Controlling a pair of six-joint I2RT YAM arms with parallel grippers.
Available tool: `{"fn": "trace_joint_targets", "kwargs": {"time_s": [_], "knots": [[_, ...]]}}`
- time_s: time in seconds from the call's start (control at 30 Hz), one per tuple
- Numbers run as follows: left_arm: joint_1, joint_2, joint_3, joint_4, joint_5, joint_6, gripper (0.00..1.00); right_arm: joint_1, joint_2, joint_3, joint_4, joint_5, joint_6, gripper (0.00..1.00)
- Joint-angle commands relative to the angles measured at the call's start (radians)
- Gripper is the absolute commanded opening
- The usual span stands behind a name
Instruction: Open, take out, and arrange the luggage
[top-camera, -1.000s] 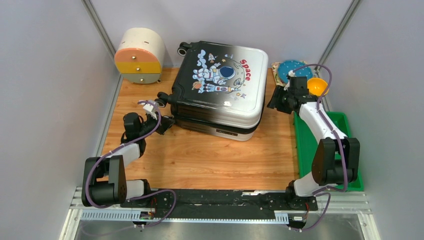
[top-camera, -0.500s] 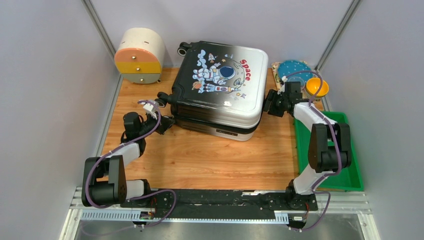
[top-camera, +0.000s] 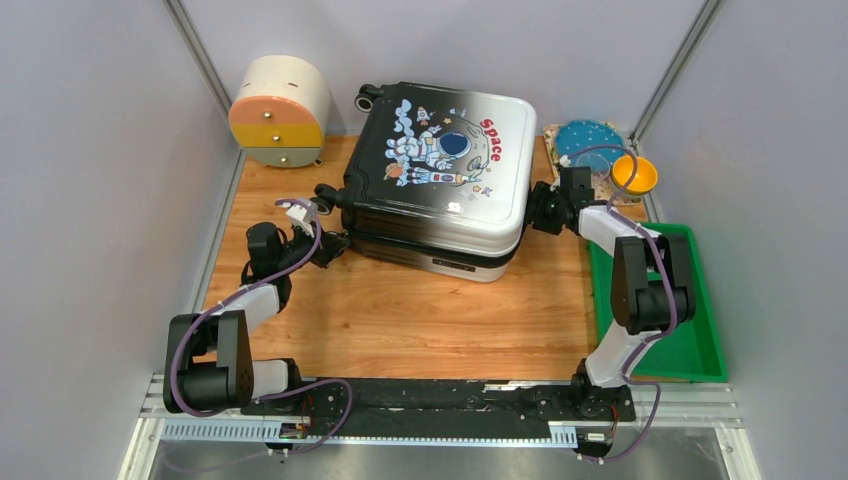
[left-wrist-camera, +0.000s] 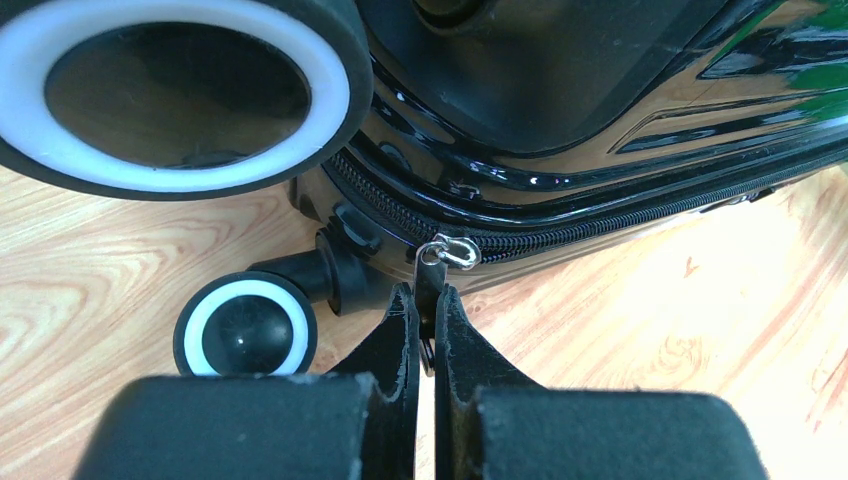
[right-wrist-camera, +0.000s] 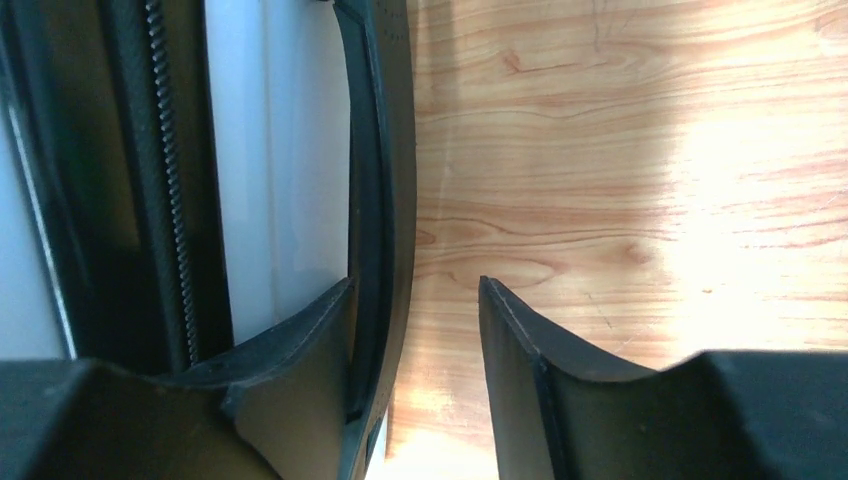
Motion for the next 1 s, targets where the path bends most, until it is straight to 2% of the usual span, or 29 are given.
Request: {"fn": "trace_joint_targets", "kwargs": {"time_s": [0.0, 0.03, 0.07, 0.1, 0.13, 0.17, 0.3, 0.4, 0.43, 0.57, 0.7, 0.83, 0.97], "knots": [[0.013, -0.011, 0.037, 0.007, -0.055, 0.009, 0.00, 0.055, 0.057, 0.018, 0.020, 0.133, 0.039, 0.48], [0.014, -0.014, 0.036, 0.000, -0.066, 0.013, 0.00, 0.057, 0.060, 0.024, 0.004, 0.161, 0.042, 0.44], [0.013, -0.022, 0.039, -0.013, -0.095, 0.016, 0.00, 0.066, 0.068, 0.033, -0.019, 0.176, 0.045, 0.33], [0.014, -0.026, 0.037, -0.038, -0.112, 0.017, 0.00, 0.068, 0.073, 0.044, -0.065, 0.179, 0.048, 0.27], [0.013, -0.036, 0.033, -0.051, -0.130, 0.026, 0.00, 0.068, 0.074, 0.050, -0.076, 0.155, 0.032, 0.17], [0.014, -0.055, 0.027, -0.060, -0.158, 0.039, 0.00, 0.066, 0.068, 0.065, -0.089, 0.149, 0.013, 0.00], [0.037, -0.109, -0.035, -0.056, -0.164, 0.101, 0.00, 0.042, 0.036, 0.081, -0.200, 0.121, -0.105, 0.00], [0.105, -0.106, -0.056, -0.045, -0.115, 0.108, 0.00, -0.012, 0.016, 0.084, -0.263, 0.048, -0.237, 0.00], [0.137, -0.103, -0.061, -0.039, -0.103, 0.123, 0.00, -0.047, 0.016, 0.087, -0.275, -0.033, -0.275, 0.00], [0.198, -0.063, -0.050, 0.013, -0.039, 0.167, 0.00, -0.101, 0.050, 0.160, -0.381, -0.093, -0.473, 0.00], [0.205, -0.020, -0.009, 0.084, 0.026, 0.271, 0.00, -0.107, 0.089, 0.242, -0.467, -0.101, -0.551, 0.00], [0.205, 0.033, 0.042, 0.141, 0.078, 0.325, 0.00, -0.104, 0.114, 0.295, -0.471, -0.091, -0.576, 0.00], [0.203, 0.121, 0.094, 0.220, 0.029, 0.350, 0.00, -0.101, 0.128, 0.295, -0.476, -0.068, -0.625, 0.00]]}}
